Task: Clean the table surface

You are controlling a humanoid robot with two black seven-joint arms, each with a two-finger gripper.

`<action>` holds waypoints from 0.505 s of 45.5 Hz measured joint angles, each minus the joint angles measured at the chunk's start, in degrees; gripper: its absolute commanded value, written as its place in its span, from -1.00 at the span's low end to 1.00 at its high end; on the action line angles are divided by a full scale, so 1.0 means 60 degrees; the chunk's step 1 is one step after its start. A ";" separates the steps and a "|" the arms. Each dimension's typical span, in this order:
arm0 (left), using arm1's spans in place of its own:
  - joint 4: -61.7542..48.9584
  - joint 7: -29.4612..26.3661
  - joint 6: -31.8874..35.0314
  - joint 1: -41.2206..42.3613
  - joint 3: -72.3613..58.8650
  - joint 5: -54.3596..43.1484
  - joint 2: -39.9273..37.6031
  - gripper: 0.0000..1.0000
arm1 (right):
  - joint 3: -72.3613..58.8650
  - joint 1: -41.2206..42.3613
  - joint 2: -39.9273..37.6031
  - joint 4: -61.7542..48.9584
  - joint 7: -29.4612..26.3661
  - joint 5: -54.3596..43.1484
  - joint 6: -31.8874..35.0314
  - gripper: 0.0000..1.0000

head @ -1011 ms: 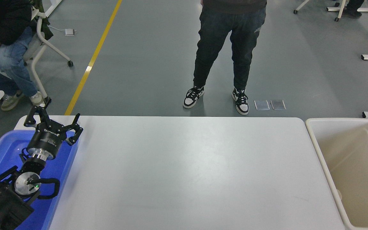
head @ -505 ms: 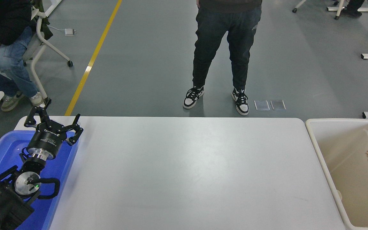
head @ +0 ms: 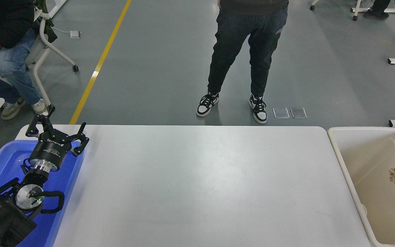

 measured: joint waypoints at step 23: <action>0.0000 0.0000 0.0000 0.0000 0.0000 0.0000 0.0000 1.00 | -0.0059 0.0042 0.0308 -0.0428 -0.0053 0.0059 -0.0026 1.00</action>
